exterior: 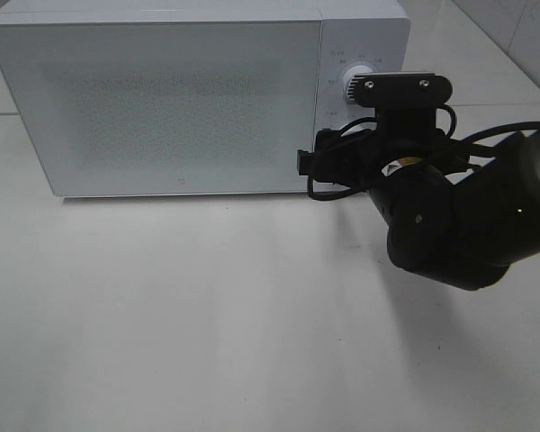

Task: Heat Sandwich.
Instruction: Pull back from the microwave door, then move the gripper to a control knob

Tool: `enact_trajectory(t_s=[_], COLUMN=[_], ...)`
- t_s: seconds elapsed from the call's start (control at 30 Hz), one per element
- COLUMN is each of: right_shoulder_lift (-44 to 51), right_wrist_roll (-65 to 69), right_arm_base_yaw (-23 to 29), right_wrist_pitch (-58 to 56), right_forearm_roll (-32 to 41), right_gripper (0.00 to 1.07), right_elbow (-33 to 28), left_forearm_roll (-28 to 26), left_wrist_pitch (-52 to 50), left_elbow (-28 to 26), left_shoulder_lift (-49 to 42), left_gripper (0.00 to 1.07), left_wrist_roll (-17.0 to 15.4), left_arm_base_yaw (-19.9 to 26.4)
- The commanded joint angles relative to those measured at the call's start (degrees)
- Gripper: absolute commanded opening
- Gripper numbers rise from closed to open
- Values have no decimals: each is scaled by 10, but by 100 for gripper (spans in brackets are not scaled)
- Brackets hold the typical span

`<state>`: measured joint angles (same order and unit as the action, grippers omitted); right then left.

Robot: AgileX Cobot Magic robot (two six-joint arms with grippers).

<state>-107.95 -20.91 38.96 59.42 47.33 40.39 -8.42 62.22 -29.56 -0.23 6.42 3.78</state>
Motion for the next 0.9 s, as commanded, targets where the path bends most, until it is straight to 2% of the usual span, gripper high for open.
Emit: enact_trajectory(t_s=[0.03,0.23,0.73,0.8,0.83,0.9], right_shoulder_lift=[-23,-62,-95,-95,-95,-95], right_wrist_roll=[3,8,29,29,29,29], right_arm_base_yaw=[-1,-14,-34,-34,-34,-34], right_wrist_pitch=[11,8,5,9,9,9], right_forearm_roll=[-4,-7,-19,-19,-19,-19], right_gripper=[76,76,76,74,69,65], right_elbow=[26,61,93,93,93,93], left_forearm_roll=[0,0,0,0,0,0], left_wrist_pitch=[-5,-5,-5,-5,-5,-5], left_elbow=[-1,-1,-1,-1,-1,-1], left_shoulder_lift=[-13,-13,-13,-13,-13,-13], left_gripper=[98,98,98,98,98,98], left_wrist_roll=[1,1,1,1,1,1], left_arm_base_yaw=[2,2,2,2,2,2])
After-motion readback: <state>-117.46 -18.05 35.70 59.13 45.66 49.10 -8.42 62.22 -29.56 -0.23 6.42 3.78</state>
